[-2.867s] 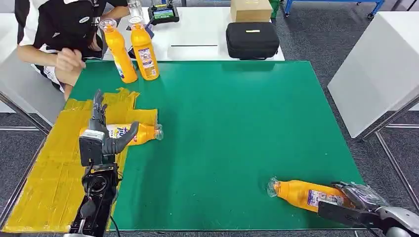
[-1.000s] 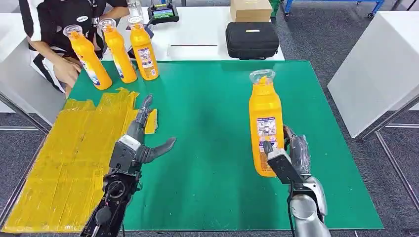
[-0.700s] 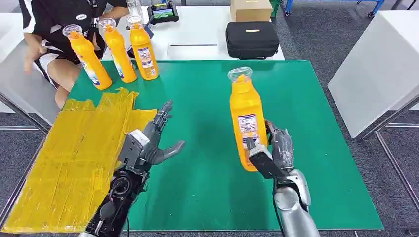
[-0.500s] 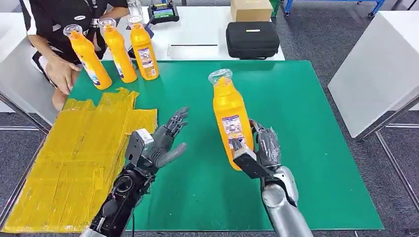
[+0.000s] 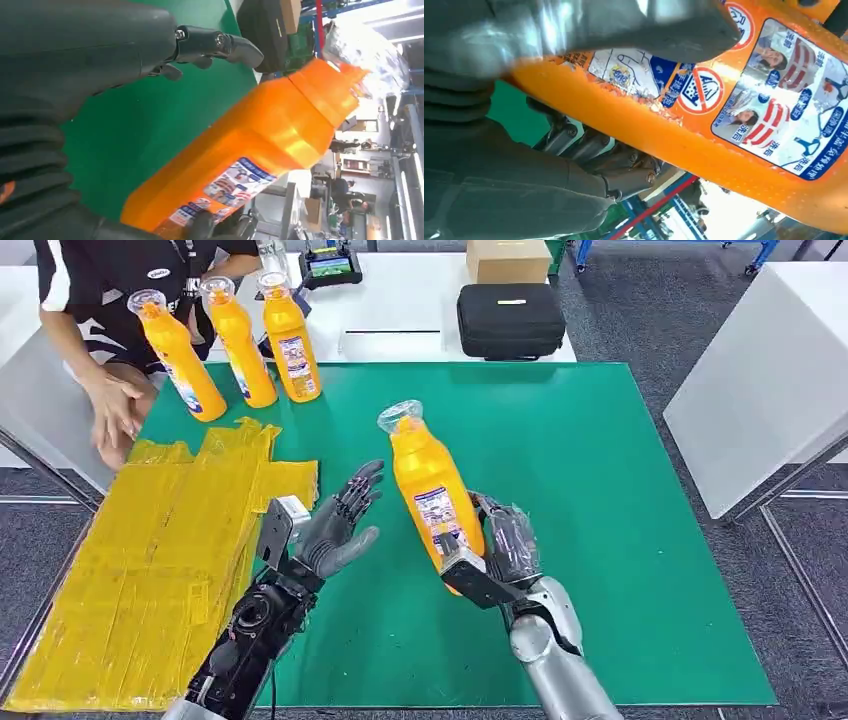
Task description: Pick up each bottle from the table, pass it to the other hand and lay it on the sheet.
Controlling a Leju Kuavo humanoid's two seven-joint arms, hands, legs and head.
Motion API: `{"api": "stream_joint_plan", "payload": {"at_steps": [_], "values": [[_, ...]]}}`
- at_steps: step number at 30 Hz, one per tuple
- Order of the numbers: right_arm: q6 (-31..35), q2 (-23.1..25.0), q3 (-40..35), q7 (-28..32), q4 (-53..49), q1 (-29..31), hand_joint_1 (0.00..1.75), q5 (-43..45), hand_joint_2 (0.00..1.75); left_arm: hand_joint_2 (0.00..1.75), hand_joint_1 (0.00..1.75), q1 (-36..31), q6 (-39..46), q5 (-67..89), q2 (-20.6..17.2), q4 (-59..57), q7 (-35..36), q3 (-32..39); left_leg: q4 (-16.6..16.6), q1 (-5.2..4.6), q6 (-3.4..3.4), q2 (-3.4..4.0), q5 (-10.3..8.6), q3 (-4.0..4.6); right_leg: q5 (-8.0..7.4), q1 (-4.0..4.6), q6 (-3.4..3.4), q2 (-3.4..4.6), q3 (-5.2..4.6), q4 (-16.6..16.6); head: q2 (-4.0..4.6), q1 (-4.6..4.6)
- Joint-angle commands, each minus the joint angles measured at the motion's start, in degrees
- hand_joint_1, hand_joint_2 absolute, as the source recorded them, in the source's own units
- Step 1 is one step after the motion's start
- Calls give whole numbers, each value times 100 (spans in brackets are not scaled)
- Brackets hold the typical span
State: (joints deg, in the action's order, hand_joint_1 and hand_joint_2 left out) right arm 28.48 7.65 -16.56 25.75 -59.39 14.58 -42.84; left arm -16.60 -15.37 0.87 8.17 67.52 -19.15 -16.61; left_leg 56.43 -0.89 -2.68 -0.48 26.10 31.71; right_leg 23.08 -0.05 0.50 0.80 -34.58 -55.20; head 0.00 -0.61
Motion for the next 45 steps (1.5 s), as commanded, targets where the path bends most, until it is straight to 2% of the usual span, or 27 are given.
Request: {"api": "stream_joint_plan", "payload": {"at_steps": [1,7,12,18,26,35,36,37,38,45], "values": [[-22,23,-493,-110,488,283,175,-114,175,175,0,-193,136,-24,-176,-362,84,-176,-3,7,23,11,13,-33,10,6,1,0,32,4,0,-2],[-93,61,-946,-119,185,231,175,-367,175,175,0,-281,360,2,-132,-614,79,-143,-4,1,13,7,4,-14,4,0,1,1,12,2,0,-2],[-190,65,-1358,-242,265,252,175,-550,175,175,0,-370,203,-389,-78,-791,159,-54,-1,5,22,5,11,-28,10,4,1,-3,27,1,0,0],[-129,72,-1390,-245,331,257,175,-546,175,175,0,-376,209,-404,-85,-787,166,-66,-2,6,20,3,10,-27,9,5,1,-5,27,3,0,0],[36,115,-1851,-276,853,389,175,-561,175,175,0,-429,39,-785,25,-852,341,-15,-3,3,13,3,4,-13,4,2,1,-3,13,3,0,-2],[135,83,-1973,-338,989,367,175,-512,175,175,0,-449,-17,-1138,88,-909,319,122,-1,9,27,-1,15,-39,15,8,2,-13,42,4,0,0],[130,84,-1979,-350,996,366,175,-505,175,175,65,-441,-17,-1202,98,-906,320,158,-1,8,22,0,11,-30,10,7,2,-9,32,5,0,0],[139,88,-1993,-377,1015,362,175,-486,175,175,161,-429,0,-1356,116,-891,321,230,-2,6,19,-1,8,-24,9,6,1,-10,25,4,0,-2],[139,88,-2011,-398,1037,366,175,-473,175,175,175,-423,38,-1459,131,-879,321,278,-3,5,15,-1,5,-17,5,4,1,-7,18,5,0,2],[161,104,-1962,-445,1019,280,175,-451,175,175,175,-339,692,-1729,147,-729,160,373,-2,5,13,-2,4,-14,4,4,1,-8,16,5,0,0]]}}
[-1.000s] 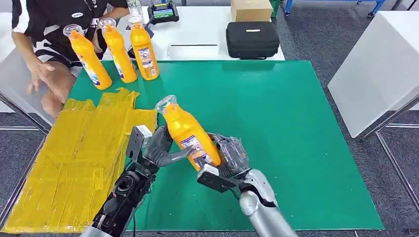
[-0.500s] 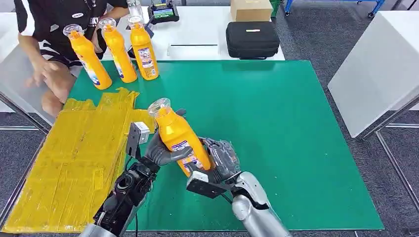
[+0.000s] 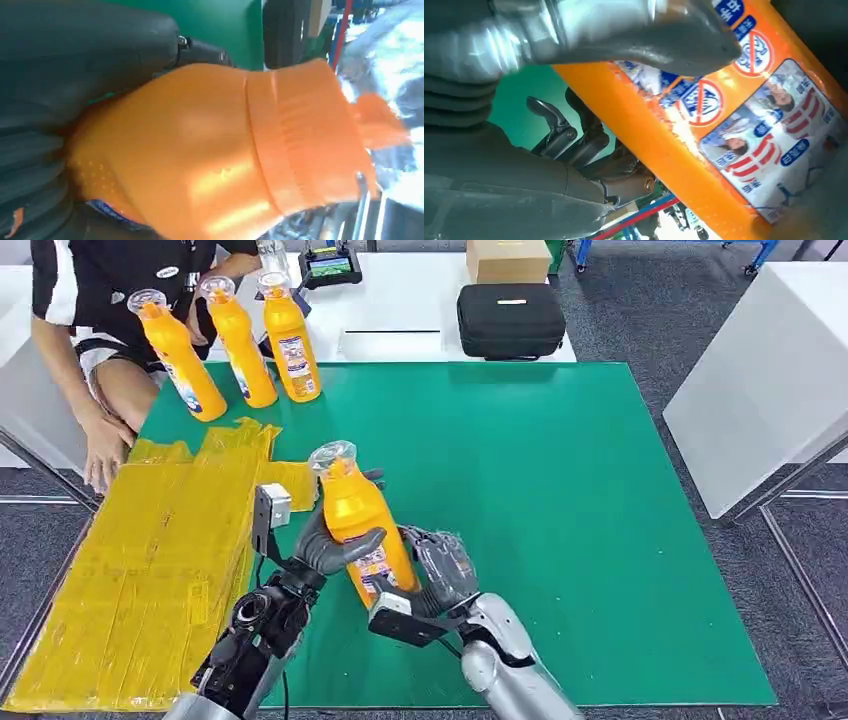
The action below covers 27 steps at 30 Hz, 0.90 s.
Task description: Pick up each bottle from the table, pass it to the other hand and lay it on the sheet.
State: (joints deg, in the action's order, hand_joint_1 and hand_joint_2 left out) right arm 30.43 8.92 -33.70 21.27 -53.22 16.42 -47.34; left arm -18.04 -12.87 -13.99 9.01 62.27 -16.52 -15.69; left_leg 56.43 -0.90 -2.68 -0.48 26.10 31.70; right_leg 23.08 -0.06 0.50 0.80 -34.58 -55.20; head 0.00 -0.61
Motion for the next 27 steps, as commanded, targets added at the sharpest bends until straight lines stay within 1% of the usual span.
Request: {"api": "stream_joint_plan", "payload": {"at_steps": [1,2,3,6,7,10,11,13,14,17,18,19,20,21,23,24,25,26,27], "values": [[-38,-17,-241,4,407,101,175,-1,175,175,175,-191,458,-257,52,-218,-115,279,-3,6,19,1,10,-27,10,5,2,-8,29,5,0,0],[-42,-6,-222,9,423,115,175,1,175,175,175,-187,482,-282,41,-247,-141,269,-4,5,15,1,6,-17,5,4,1,-6,19,5,0,-2],[-31,3,-197,35,446,121,175,6,175,175,175,-195,508,-309,34,-273,-172,239,-3,8,23,2,13,-34,12,7,2,-9,36,6,0,0],[-12,-23,-60,140,354,110,175,165,175,175,175,-195,546,-379,23,-292,-216,185,-2,6,18,-3,7,-21,8,5,1,-11,24,4,0,0],[-15,-39,-30,168,299,108,175,211,175,175,175,-194,561,-392,14,-288,-222,168,-1,10,24,-5,12,-30,12,9,2,-16,35,5,0,0],[-26,-57,-22,167,288,136,175,209,175,175,175,-194,562,-394,12,-287,-222,169,-3,4,15,-3,5,-17,6,4,2,-10,18,5,0,0],[-26,-57,-22,167,288,136,175,209,175,175,175,-194,562,-394,12,-287,-222,169,-1,8,22,-3,11,-29,11,7,2,-13,32,5,0,0],[-14,-89,65,152,78,164,175,306,175,175,175,-225,582,-426,0,-263,-225,160,-2,2,10,-2,2,-8,3,1,1,-7,9,3,0,0],[-50,-114,100,144,-35,180,175,370,175,175,175,-235,605,-444,-4,-249,-224,155,0,6,19,-4,8,-22,10,5,2,-14,25,2,0,0],[-164,-206,254,150,-485,94,175,614,175,175,175,-167,663,-465,-23,-162,-222,146,2,3,14,-4,4,-8,6,2,2,-12,10,-1,0,0],[-135,-239,309,166,-650,21,122,680,175,175,175,-124,679,-464,-34,-136,-222,143,4,5,21,-4,11,-21,12,5,3,-14,23,-1,0,0],[-98,-268,375,206,-824,-76,2,783,175,175,175,-73,697,-472,-39,-116,-234,151,0,2,14,-4,5,-12,7,2,2,-11,14,1,0,0],[-116,-316,428,268,-1046,-199,0,923,175,175,175,-19,729,-484,-46,-91,-271,155,2,5,22,-5,13,-26,14,4,3,-16,29,0,0,-2],[-162,-343,465,302,-1189,-274,0,1034,175,175,175,16,749,-488,-52,-79,-298,155,-2,3,14,-5,5,-14,7,2,2,-12,16,3,0,2],[-166,-364,523,331,-1358,-352,0,1158,175,175,175,42,774,-486,-45,-81,-334,167,-4,5,23,-4,15,-36,17,4,3,-15,38,4,0,-2],[-163,-363,549,341,-1395,-359,0,1205,175,175,175,42,789,-474,-40,-81,-354,171,-2,5,18,0,10,-22,10,4,2,-8,23,4,0,-2],[-173,-371,585,356,-1456,-359,0,1286,175,175,175,34,848,-425,-29,-69,-415,179,-2,3,14,-12,6,-15,10,2,2,-19,19,3,0,0],[-182,-376,618,356,-1508,-341,0,1332,175,175,175,19,921,-351,-29,-33,-462,173,0,6,22,-18,13,-28,18,6,3,-27,35,2,0,0],[-186,-378,627,360,-1534,-344,0,1358,175,175,175,14,982,-290,-32,-12,-502,166,-1,1,15,-10,6,-13,8,1,2,-12,15,1,0,0]]}}
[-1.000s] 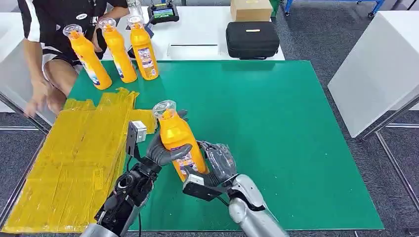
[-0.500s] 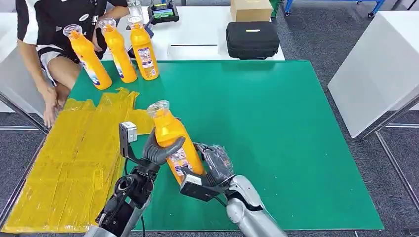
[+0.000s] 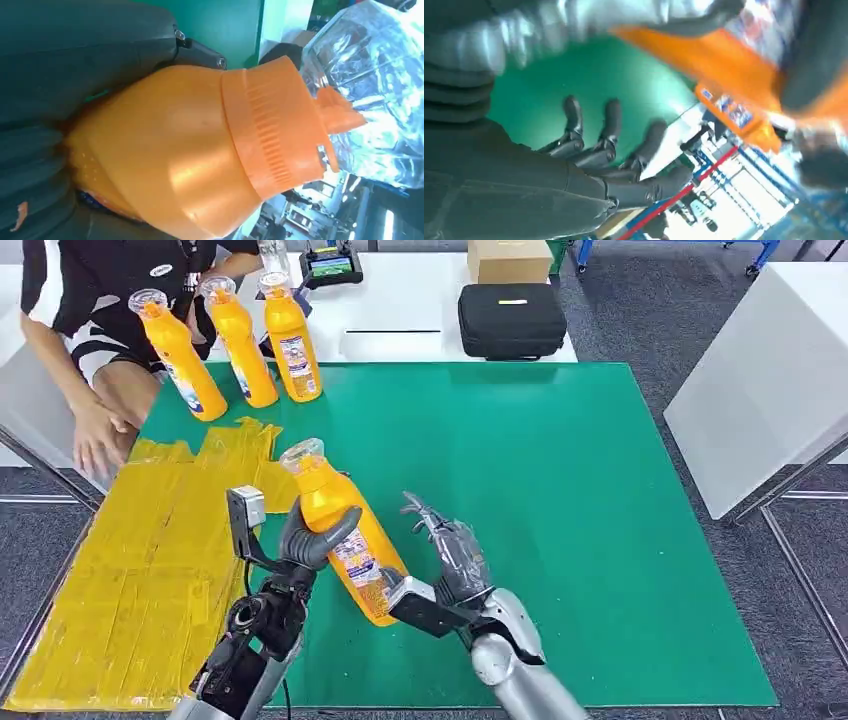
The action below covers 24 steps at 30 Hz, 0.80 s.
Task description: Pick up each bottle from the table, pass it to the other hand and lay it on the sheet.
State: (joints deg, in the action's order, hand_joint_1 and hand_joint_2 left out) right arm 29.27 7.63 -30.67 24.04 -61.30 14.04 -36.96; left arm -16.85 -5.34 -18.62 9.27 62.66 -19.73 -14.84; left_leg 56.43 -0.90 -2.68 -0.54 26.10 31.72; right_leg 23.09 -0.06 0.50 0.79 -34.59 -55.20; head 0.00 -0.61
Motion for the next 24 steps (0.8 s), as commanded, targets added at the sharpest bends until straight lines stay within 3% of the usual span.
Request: {"api": "stream_joint_plan", "payload": {"at_steps": [1,5,12,13,18,19,21,24], "values": [[-117,-256,368,115,-929,-148,0,488,175,175,175,-96,536,405,-23,121,-283,124,2,5,23,4,15,-31,15,4,4,-8,32,-1,0,0],[-161,-256,373,95,-1024,-176,0,567,175,175,175,-69,636,474,-20,228,-275,160,3,6,21,0,11,-23,12,5,2,-15,27,-1,0,-2],[-64,-447,352,267,-2584,-694,0,1354,175,175,175,280,3457,2987,-19,1191,-1332,336,2,3,13,3,8,-5,8,3,1,-7,6,-2,0,0],[-148,-470,365,264,-2783,-702,0,1575,175,175,175,260,4211,3764,-53,1219,-1476,306,5,6,21,4,18,-21,19,5,2,-11,22,-5,0,-2],[-174,-478,387,275,-2806,-662,0,1666,175,175,175,228,4493,4091,-66,1195,-1473,281,1,4,15,6,9,-13,9,2,3,-5,14,1,0,-2],[-152,-479,397,349,-2841,-654,0,1769,175,175,175,238,4534,4853,91,1232,-1554,650,-1,3,13,5,5,-10,5,2,2,-5,12,3,0,2],[-98,-509,416,414,-2972,-611,0,1932,175,175,175,259,4534,7237,890,1688,-2027,2069,4,7,22,11,13,-24,10,6,2,-4,26,1,0,0],[-40,-530,403,411,-3063,-563,0,1956,175,175,175,227,4534,8650,1073,2496,-2027,2657,14,7,16,12,13,0,7,6,3,0,3,-7,0,-2]]}}
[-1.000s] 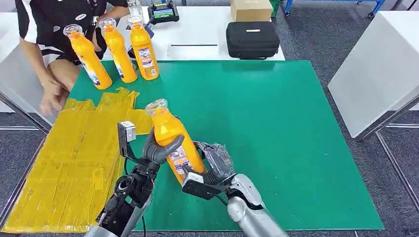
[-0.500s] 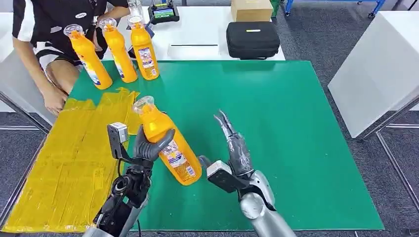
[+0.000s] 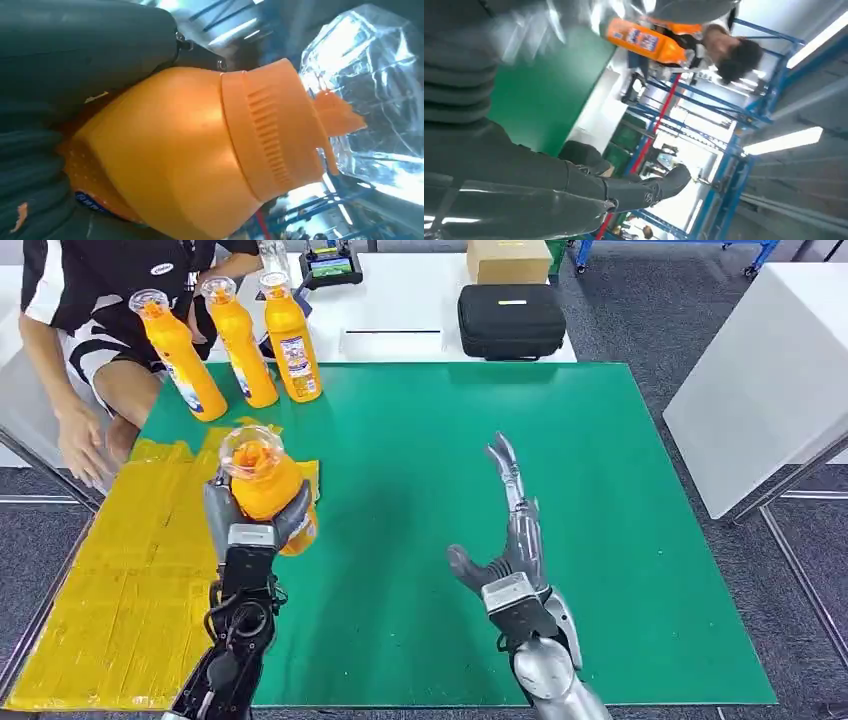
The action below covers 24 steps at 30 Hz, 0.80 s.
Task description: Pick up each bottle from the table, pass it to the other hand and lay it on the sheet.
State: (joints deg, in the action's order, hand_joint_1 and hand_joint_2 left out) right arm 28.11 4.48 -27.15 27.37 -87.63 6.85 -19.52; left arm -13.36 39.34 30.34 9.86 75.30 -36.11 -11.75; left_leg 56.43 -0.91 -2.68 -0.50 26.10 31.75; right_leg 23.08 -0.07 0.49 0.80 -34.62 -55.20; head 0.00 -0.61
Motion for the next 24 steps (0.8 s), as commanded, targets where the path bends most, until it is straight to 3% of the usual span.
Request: {"api": "stream_joint_plan", "payload": {"at_steps": [1,3,4,5,7,9,10,11,14,15,16,17,18,19,20,21,22,23,24], "values": [[112,-216,29,79,-415,179,0,209,175,175,175,-100,66,4281,1014,1567,-309,2328,21,9,21,13,20,-8,14,9,4,2,9,-13,0,2],[135,-233,-20,77,-351,237,0,230,175,175,175,-100,66,5244,1014,1893,-157,2179,14,7,19,23,20,-18,13,7,3,13,17,-8,0,0],[137,-261,-57,87,-311,295,0,280,175,175,175,-94,66,5966,528,2057,538,1640,9,5,15,30,14,-12,5,4,1,20,9,-5,0,0],[143,-290,-86,103,-282,349,0,318,175,175,175,-104,66,5966,-153,2068,763,1566,12,6,21,33,18,-19,10,6,1,19,14,-8,0,-2],[122,-373,-138,129,-262,423,0,313,175,175,175,-157,66,5966,-562,2123,396,1816,-1,2,23,39,11,-29,6,3,-4,24,16,-4,0,-2],[88,-416,-140,130,-273,428,0,321,175,175,175,-194,66,5966,-632,2041,340,1879,-4,5,24,31,10,-28,3,4,-4,27,20,0,0,0],[25,-447,-163,123,-282,446,0,350,175,175,175,-229,66,5966,-912,1843,480,1861,-2,8,18,32,8,-20,0,6,-4,28,12,1,0,0],[8,-463,-176,121,-277,464,0,355,175,175,175,-397,66,5966,-1617,1387,1269,1329,-2,11,26,47,14,-34,3,8,-5,39,20,-1,0,-7],[8,-463,-176,121,-277,464,0,355,175,175,175,-397,66,5966,-1617,1387,1269,1329,-4,17,36,16,8,-44,12,15,-5,1,36,-2,0,2],[-3,-463,-190,119,-254,491,0,355,175,175,175,-925,66,5966,-2337,706,1989,609,-2,17,39,8,0,-34,9,15,-3,0,29,-2,0,-2],[21,-484,-227,162,-207,478,0,350,175,175,175,-2365,11,5966,-3139,-687,3429,-831,-3,14,26,17,-8,-13,-1,12,-2,14,5,-1,0,0],[-7,-478,-218,134,-224,522,0,374,175,175,175,-3384,66,5966,-2809,-1608,4869,-2271,0,19,32,4,-10,-13,3,16,-4,-4,10,-4,0,-2],[-83,-391,-187,131,-101,548,0,322,175,175,175,-3318,66,5966,-2770,-1682,7029,-4431,22,30,42,-72,-21,11,13,27,-8,-83,12,-21,0,-4],[-68,-436,-178,104,-199,527,0,322,175,175,175,-3298,66,5966,-2815,-1631,7611,-5301,28,29,32,-151,-33,24,22,28,-1,-156,10,-19,0,-2],[-28,-469,-178,130,-205,521,0,320,175,175,175,-3191,66,5966,-2401,-2264,7611,-5314,36,26,36,-199,-37,11,34,37,5,-203,3,-18,0,9],[-50,-504,-181,103,-277,506,0,340,175,175,175,-3063,66,5966,-2383,-2393,7544,-5204,11,20,46,-157,-59,17,11,47,3,-150,-58,8,0,35],[-50,-504,-181,103,-277,506,0,340,175,175,175,-3063,66,5966,-2383,-2393,7544,-5204,-4,15,51,-158,-68,4,-1,41,1,-156,-43,23,0,39],[-38,-492,-175,131,-206,492,0,343,175,175,175,-2970,66,5966,-2304,-2606,7611,-5240,-14,-6,41,-75,-53,3,-27,10,3,-71,-18,21,0,-2],[-26,-492,-158,141,-178,462,0,352,175,175,175,-2721,66,5966,-2000,-2999,7053,-4533,-25,-2,48,-79,-52,-21,-26,14,7,-80,11,38,0,-13]]}}
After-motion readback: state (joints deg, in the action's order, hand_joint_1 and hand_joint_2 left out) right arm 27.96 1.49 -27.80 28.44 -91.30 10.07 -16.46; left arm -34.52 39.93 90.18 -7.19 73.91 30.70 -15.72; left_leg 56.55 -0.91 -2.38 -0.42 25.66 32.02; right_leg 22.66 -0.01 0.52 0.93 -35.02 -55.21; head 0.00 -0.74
